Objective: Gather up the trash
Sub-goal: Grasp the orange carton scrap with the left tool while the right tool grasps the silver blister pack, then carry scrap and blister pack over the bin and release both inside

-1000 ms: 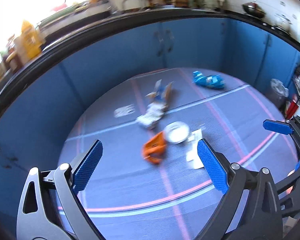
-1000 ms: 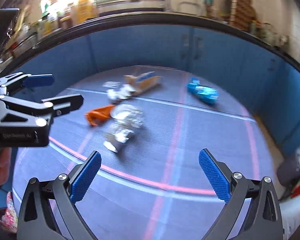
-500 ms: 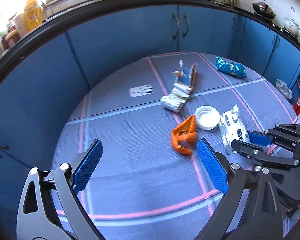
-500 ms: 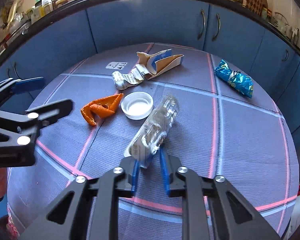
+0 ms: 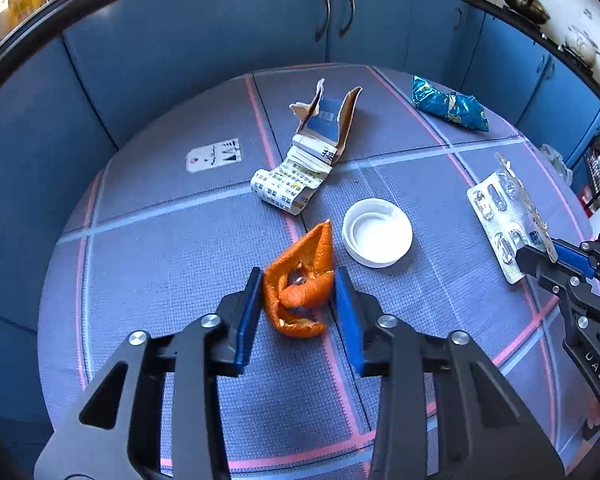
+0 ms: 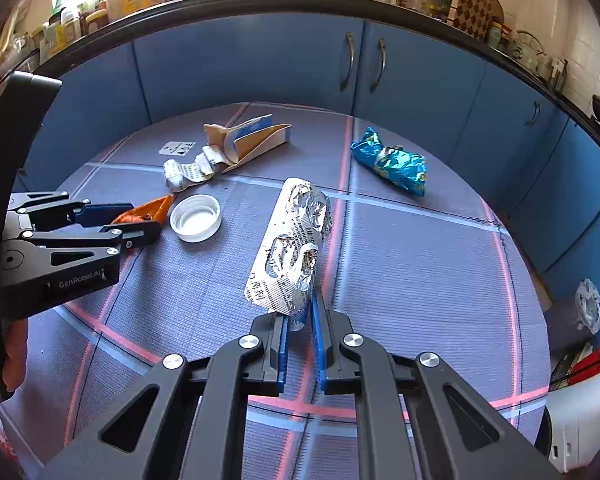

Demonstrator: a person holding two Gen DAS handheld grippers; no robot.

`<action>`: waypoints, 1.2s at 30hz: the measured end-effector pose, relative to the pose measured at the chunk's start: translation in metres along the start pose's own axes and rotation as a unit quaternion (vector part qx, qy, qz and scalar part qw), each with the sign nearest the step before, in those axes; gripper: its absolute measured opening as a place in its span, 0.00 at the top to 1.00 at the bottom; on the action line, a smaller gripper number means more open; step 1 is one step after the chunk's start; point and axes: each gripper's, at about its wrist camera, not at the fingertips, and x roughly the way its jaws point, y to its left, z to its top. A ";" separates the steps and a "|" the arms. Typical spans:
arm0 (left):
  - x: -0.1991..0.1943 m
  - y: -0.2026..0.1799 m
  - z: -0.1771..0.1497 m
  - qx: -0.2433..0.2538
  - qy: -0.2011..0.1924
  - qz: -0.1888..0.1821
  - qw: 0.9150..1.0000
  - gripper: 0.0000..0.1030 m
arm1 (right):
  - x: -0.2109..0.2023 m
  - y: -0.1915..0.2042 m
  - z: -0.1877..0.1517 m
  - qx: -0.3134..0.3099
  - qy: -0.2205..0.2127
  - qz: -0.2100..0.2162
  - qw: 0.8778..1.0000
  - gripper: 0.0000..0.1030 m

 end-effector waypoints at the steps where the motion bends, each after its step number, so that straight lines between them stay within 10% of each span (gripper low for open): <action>1: -0.001 0.000 0.000 -0.002 -0.001 -0.001 1.000 0.69 | -0.001 -0.001 0.000 0.001 -0.002 0.000 1.000 0.90; 36: -0.071 -0.197 0.019 0.143 -0.074 -0.053 0.986 0.73 | -0.110 -0.132 -0.069 0.090 -0.047 -0.100 0.990 0.90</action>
